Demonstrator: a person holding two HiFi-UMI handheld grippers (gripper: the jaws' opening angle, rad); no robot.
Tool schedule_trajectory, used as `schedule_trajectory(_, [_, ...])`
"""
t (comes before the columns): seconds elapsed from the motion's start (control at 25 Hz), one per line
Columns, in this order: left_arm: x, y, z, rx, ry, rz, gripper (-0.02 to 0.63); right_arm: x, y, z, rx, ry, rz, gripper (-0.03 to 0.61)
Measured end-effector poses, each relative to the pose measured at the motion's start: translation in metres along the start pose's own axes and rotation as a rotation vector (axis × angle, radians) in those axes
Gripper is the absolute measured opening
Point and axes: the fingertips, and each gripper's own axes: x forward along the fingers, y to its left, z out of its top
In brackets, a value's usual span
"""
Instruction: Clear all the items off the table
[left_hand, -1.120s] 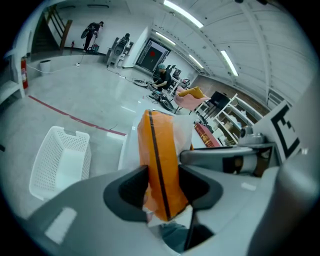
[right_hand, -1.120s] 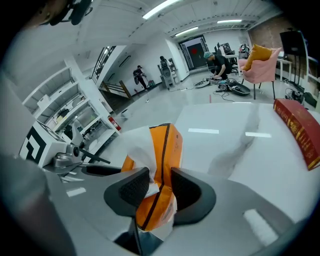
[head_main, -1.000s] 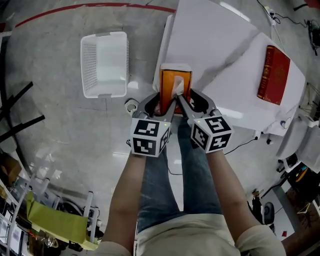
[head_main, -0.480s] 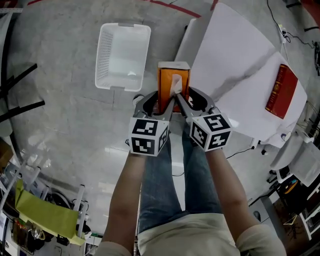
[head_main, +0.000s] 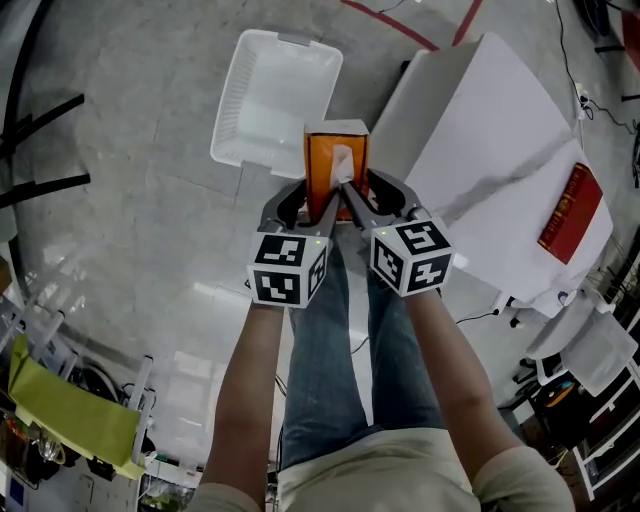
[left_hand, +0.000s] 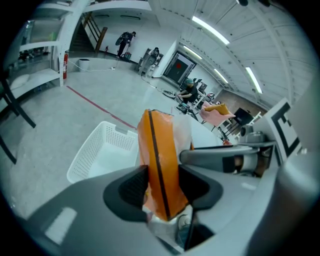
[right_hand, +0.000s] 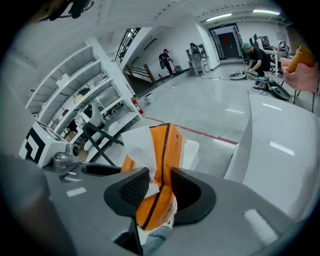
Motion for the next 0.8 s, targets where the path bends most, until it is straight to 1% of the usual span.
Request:
schedule_trajectory(0.52, [0.007, 0.073, -0.014, -0.090, 0.002, 0.076, 0.193, 0.073, 0.028, -0.008, -0.057, 0.091, 0.066, 0.137])
schedule_trajectory(0.8, [0.028, 0.101, -0.020, -0.096, 0.019, 0.086, 0.193, 0.107, 0.024, -0.015, -0.064, 0.123, 0.063, 0.135])
